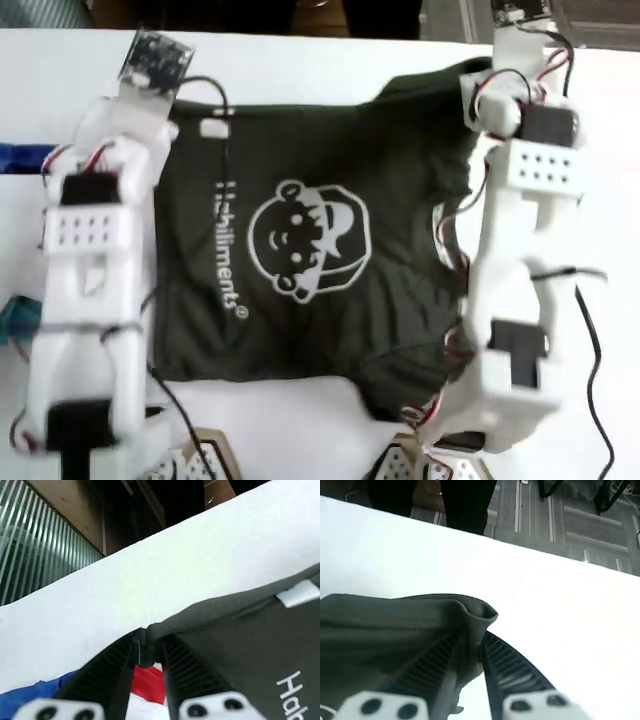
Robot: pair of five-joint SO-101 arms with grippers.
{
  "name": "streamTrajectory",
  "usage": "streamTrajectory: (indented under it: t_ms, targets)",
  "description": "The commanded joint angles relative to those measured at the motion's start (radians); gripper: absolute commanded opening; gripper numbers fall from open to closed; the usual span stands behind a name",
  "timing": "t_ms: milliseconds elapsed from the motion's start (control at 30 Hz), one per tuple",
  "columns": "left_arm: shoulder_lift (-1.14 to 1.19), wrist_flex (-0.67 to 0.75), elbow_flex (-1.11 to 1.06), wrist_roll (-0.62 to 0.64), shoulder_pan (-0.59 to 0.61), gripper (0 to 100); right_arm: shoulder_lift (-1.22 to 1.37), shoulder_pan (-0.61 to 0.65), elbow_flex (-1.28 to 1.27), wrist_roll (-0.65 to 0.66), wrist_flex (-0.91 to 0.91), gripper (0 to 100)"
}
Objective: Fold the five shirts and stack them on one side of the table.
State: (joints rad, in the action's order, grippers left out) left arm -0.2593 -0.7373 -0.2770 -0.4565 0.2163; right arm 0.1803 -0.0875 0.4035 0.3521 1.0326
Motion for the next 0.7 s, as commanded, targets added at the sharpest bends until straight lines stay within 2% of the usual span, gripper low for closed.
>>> streamTrajectory:
  t_ms: [0,267,500,667]
  targets:
    - [0.157,-0.002,0.196,0.006,0.006,3,0.104,0.013,0.183,0.002,-0.016,1.8]
    - [0.565,-0.195,0.593,0.009,0.005,3,0.427,0.065,0.499,0.000,0.068,1.8]
    - [0.887,-0.385,0.840,0.003,0.005,3,0.691,0.097,0.577,-0.006,0.177,1.8]
    - [1.030,-0.568,1.050,0.003,-0.023,3,0.760,0.096,0.600,-0.006,0.211,1.8]
